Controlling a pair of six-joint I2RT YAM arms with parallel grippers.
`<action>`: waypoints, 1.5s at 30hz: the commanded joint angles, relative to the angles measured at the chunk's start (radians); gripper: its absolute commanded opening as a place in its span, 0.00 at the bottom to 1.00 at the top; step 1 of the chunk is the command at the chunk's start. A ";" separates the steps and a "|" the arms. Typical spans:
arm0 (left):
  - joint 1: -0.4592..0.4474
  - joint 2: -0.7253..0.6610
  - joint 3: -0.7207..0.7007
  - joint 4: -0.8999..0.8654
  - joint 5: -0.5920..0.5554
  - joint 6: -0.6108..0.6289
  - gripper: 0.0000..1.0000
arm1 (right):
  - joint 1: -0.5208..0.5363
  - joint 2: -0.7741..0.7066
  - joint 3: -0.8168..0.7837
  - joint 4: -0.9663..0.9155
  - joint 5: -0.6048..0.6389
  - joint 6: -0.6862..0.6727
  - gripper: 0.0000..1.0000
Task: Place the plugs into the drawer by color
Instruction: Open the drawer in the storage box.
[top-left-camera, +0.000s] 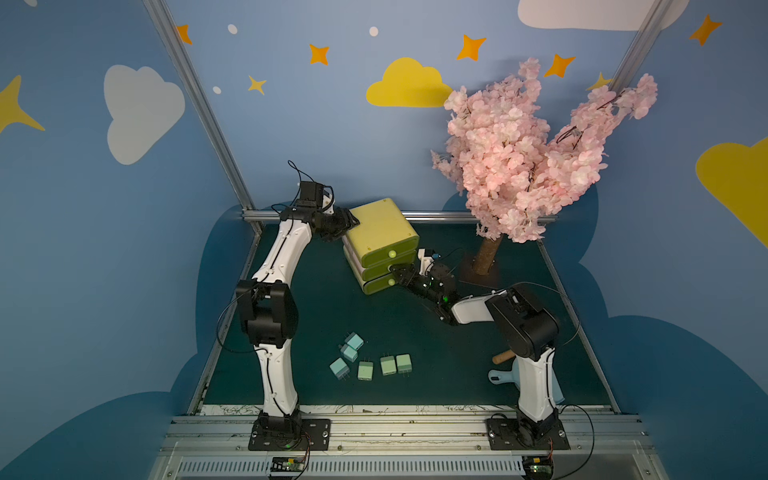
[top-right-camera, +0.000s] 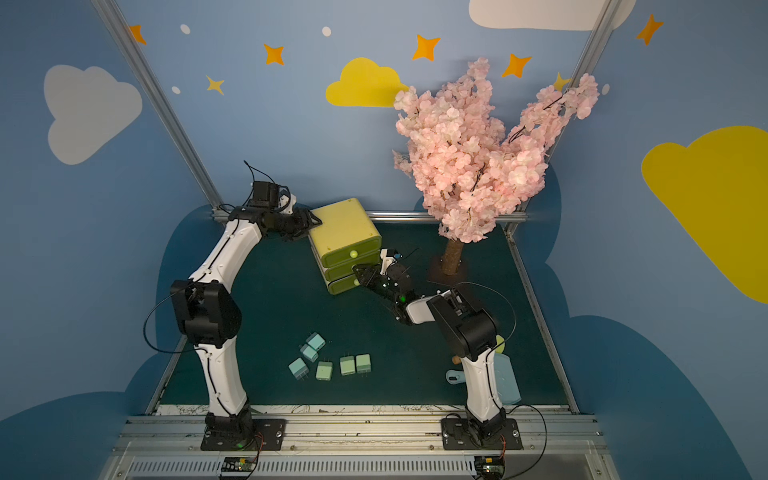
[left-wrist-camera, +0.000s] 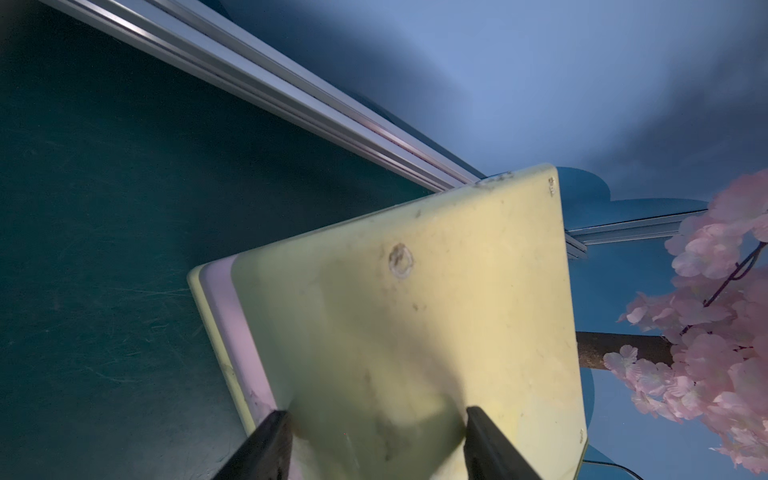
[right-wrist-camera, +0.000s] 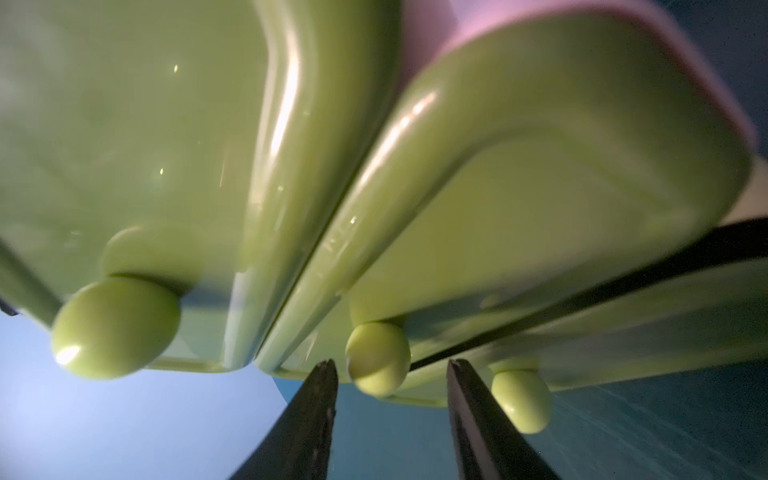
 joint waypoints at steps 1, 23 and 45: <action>-0.001 -0.009 -0.031 -0.022 -0.003 0.011 0.66 | -0.003 0.025 0.034 0.043 -0.015 0.017 0.47; 0.023 0.008 -0.034 -0.023 0.001 0.015 0.66 | -0.008 0.048 0.047 0.058 -0.026 0.045 0.15; 0.031 0.021 -0.040 -0.022 -0.003 0.013 0.66 | 0.034 -0.247 -0.158 -0.190 0.085 -0.042 0.14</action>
